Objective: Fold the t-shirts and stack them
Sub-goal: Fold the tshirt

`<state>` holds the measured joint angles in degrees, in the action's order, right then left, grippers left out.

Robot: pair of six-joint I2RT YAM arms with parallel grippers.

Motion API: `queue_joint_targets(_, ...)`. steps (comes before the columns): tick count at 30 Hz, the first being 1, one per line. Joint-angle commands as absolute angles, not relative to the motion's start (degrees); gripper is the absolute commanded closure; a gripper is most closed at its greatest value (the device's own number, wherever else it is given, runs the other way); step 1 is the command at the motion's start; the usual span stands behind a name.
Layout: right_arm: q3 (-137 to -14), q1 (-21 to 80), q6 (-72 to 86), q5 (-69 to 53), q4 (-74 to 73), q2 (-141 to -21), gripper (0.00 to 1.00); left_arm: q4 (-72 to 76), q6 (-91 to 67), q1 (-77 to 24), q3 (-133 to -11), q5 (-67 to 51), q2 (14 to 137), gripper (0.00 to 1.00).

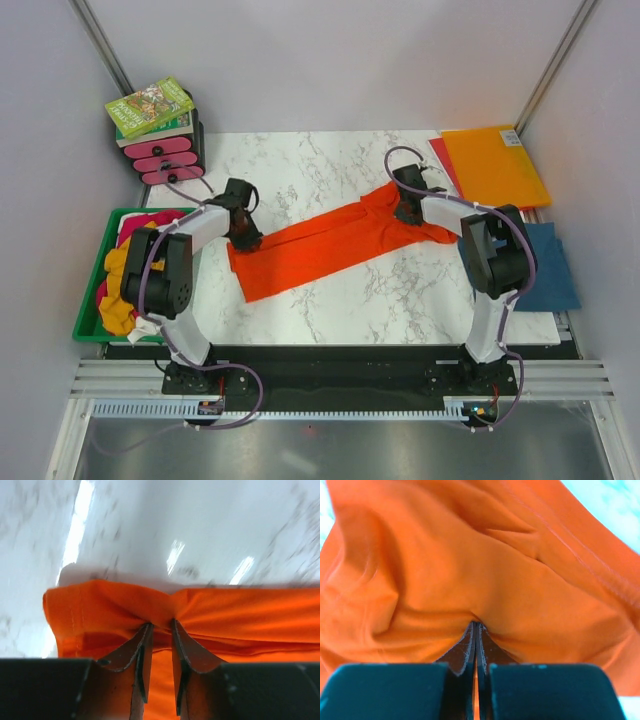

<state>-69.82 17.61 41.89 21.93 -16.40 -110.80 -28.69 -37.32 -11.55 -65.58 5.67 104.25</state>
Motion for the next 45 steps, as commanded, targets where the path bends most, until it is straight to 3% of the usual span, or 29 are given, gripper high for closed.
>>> queue_joint_targets(1,-76.17,16.52,40.78,18.03,-21.53,-120.13,0.96,-34.63,-41.65,-12.56,-53.47,7.56,97.75,0.72)
queue_joint_targets(12,-103.07,16.70,36.31,7.13,-31.02,-138.05,0.89,-38.84,-57.20,-26.79,-40.87,7.38,78.41,0.76)
queue_joint_targets(15,-115.70,16.87,34.20,4.49,-34.62,-143.34,0.86,-39.20,-61.87,-35.13,-41.04,5.98,79.35,0.75)
queue_joint_targets(18,-119.53,16.88,33.14,4.47,-36.83,-143.89,0.85,-40.86,-62.23,-40.69,-45.08,7.64,81.91,0.75)
queue_joint_targets(27,-93.90,19.59,32.96,8.61,-25.58,-114.37,0.66,-41.84,-53.62,-37.54,-57.11,20.48,74.18,0.60)
queue_joint_targets(33,-78.44,33.46,34.71,12.57,-24.79,-101.70,0.56,-40.43,-49.31,-32.79,-58.80,18.72,76.73,0.60)
queue_joint_targets(38,-66.03,41.73,40.68,10.11,-19.70,-96.42,0.59,-37.80,-48.16,-30.07,-55.38,18.46,79.53,0.60)
queue_joint_targets(45,-63.90,52.46,43.94,13.79,-17.32,-100.54,0.68,-35.07,-48.25,-23.64,-52.92,12.75,84.20,0.61)
